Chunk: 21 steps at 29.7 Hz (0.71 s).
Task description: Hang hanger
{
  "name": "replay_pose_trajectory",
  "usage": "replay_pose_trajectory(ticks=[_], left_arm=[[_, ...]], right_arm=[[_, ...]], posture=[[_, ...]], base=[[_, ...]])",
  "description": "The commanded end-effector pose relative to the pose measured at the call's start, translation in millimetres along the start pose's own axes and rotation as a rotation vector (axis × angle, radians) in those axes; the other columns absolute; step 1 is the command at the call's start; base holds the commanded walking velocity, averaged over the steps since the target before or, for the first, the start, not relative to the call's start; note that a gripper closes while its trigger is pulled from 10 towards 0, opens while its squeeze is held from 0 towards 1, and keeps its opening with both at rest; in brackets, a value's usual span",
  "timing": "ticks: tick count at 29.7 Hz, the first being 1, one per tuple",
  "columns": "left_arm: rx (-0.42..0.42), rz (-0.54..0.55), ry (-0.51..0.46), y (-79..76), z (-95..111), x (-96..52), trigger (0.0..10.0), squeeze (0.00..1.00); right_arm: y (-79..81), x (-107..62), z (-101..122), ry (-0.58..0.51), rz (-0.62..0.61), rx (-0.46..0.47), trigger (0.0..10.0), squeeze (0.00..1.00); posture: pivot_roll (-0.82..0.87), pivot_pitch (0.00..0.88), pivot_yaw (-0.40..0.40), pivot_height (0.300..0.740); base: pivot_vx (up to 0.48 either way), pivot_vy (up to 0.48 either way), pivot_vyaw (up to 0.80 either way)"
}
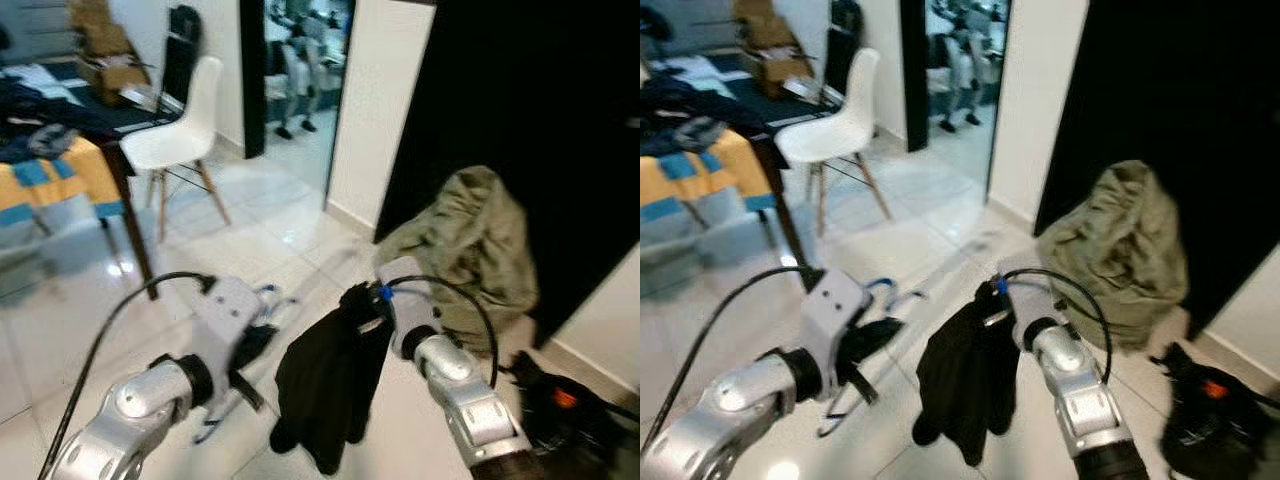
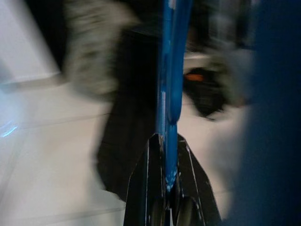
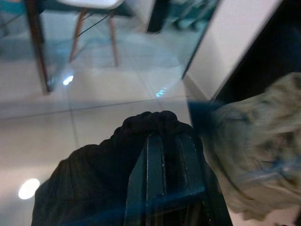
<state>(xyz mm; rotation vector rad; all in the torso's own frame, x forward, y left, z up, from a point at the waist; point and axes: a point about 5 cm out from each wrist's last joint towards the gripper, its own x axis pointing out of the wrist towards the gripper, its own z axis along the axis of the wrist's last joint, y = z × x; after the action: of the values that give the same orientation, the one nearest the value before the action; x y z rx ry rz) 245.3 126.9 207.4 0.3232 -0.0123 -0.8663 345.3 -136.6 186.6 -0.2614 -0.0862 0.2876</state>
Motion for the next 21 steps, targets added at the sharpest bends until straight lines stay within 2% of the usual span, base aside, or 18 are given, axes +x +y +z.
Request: replay_pose_trajectory(ticks=[1,3,6,8,9,11,13,14,15,16,17,18,21], left_arm=[[0.011,-0.066,0.035,-3.0,-4.1,-6.3,10.0,0.0],[0.077,-0.013,0.088,8.8,-10.3,-10.7,10.0,0.0],[0.102,0.01,0.103,13.2,-12.3,-12.2,10.0,0.0],[0.156,0.18,0.151,37.0,-17.8,-15.3,10.0,0.0],[0.156,0.18,0.151,37.0,-17.8,-15.3,10.0,0.0],[0.246,0.272,0.175,52.5,-16.1,-18.3,10.0,0.0],[0.246,0.272,0.175,52.5,-16.1,-18.3,10.0,0.0],[0.302,0.251,0.181,53.4,-13.1,-19.2,10.0,0.0],[0.302,0.251,0.181,53.4,-13.1,-19.2,10.0,0.0],[0.349,0.177,0.188,50.0,-9.9,-21.1,10.0,0.0],[0.349,0.177,0.188,50.0,-9.9,-21.1,10.0,0.0],[0.39,0.099,0.197,48.0,-5.9,-25.2,10.0,0.0],[0.417,0.036,0.207,48.0,-2.0,-30.1,10.0,0.0]], right_arm=[[-0.8,-0.9,10.8,-0.084,0.007,0.013,10.0,0.0],[-2.3,-2.4,16.2,-0.122,0.014,-0.007,10.0,0.0],[-2.6,-2.7,17.7,-0.132,0.015,-0.014,10.0,0.0],[-4.3,-3.7,23.6,-0.165,0.007,-0.012,10.0,0.0],[-4.3,-3.7,23.6,-0.165,0.007,-0.012,10.0,0.0],[-8.1,-4.9,30.6,-0.204,-0.003,-0.004,10.0,0.0],[-8.1,-4.9,30.6,-0.204,-0.003,-0.004,10.0,0.0],[-11.1,-5.4,33.3,-0.216,-0.006,-0.005,10.0,0.0],[-11.1,-5.4,33.3,-0.216,-0.006,-0.005,10.0,0.0],[-14.4,-5.8,35.8,-0.227,-0.004,-0.011,10.0,0.0],[-14.4,-5.8,35.8,-0.227,-0.004,-0.011,10.0,0.0],[-16.9,-6.5,38.2,-0.241,0.021,-0.028,10.0,0.0],[-16.5,-7.6,40.2,-0.25,0.072,-0.052,10.0,0.0]], posture=[[0.01,0.204,-0.064,0.74],[0.01,0.204,-0.061,0.74],[0.01,0.205,-0.06,0.74],[0.01,0.206,-0.057,0.74],[0.01,0.206,-0.057,0.74],[0.01,0.208,-0.06,0.74],[0.01,0.208,-0.06,0.74],[0.01,0.21,-0.058,0.74],[0.01,0.21,-0.058,0.74],[0.01,0.21,-0.054,0.74],[0.01,0.21,-0.054,0.74],[0.01,0.212,-0.049,0.74],[0.02,0.214,-0.045,0.74]], base=[[0.0,0.0,-0.8],[0.0,0.0,-0.28],[0.0,0.0,0.0],[0.0,0.0,0.0],[0.0,0.0,0.0],[0.0,0.0,0.0],[0.0,0.0,0.0],[0.0,0.0,0.0],[0.0,0.0,0.0],[0.0,0.0,0.0],[0.0,0.0,0.0],[0.0,0.0,0.0],[0.0,0.0,0.0]])
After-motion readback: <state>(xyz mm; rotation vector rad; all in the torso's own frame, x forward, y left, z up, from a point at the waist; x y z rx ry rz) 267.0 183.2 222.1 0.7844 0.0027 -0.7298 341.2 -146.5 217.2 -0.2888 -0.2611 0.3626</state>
